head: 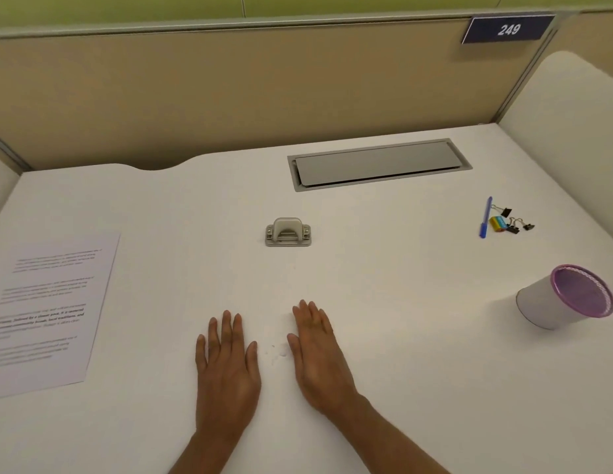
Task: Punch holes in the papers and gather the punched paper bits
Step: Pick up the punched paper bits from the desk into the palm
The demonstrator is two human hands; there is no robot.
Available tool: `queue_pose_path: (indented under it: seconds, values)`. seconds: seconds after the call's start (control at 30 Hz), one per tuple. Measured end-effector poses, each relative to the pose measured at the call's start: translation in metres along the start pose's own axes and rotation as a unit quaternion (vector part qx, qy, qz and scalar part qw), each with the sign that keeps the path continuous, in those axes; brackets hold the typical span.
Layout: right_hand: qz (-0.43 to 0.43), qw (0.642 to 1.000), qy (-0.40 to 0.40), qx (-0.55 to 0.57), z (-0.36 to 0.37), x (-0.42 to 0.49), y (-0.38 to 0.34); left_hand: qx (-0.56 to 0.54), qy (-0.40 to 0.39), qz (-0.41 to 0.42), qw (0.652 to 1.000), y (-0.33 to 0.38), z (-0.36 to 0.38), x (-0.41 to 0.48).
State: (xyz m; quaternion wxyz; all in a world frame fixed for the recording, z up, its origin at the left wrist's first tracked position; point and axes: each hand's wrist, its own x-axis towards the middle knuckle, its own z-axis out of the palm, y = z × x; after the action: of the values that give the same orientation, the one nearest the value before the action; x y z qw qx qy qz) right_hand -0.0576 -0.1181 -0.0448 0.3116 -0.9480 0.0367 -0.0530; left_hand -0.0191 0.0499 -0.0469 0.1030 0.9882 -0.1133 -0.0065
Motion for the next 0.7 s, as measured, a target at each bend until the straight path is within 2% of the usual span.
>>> queue_pose_path:
  seconds: [0.1,0.17,0.27,0.3,0.37,0.5,0.57,0.7]
  values:
    - [-0.04,0.998,-0.028,0.036,0.007,-0.008,-0.013,0.006,0.006,-0.001,1.0,0.0,0.002,0.0]
    - [-0.022,0.991,-0.033,0.131,0.002,-0.01,-0.016,0.004,0.007,0.0,1.0,-0.001,0.003,0.0]
    - [0.07,0.966,0.06,0.243,-0.016,0.003,0.004,-0.001,0.016,0.006,1.0,-0.003,0.006,-0.001]
    - [0.099,0.962,0.082,0.242,-0.024,0.012,0.014,-0.003,0.019,0.007,1.0,-0.003,0.007,-0.001]
    - [0.125,0.97,0.063,0.2,-0.036,0.03,0.031,-0.001,0.024,0.008,1.0,-0.004,0.01,-0.001]
    - [0.036,0.995,-0.024,0.092,-0.02,0.042,0.024,-0.001,0.032,0.005,0.999,-0.003,0.01,0.0]
    - [-0.005,0.996,-0.039,0.086,-0.007,0.031,0.011,-0.006,0.034,0.007,0.999,-0.003,0.009,0.0]
    - [-0.028,0.993,-0.062,0.101,0.006,0.001,-0.009,-0.005,0.033,0.002,0.999,-0.003,0.007,-0.001]
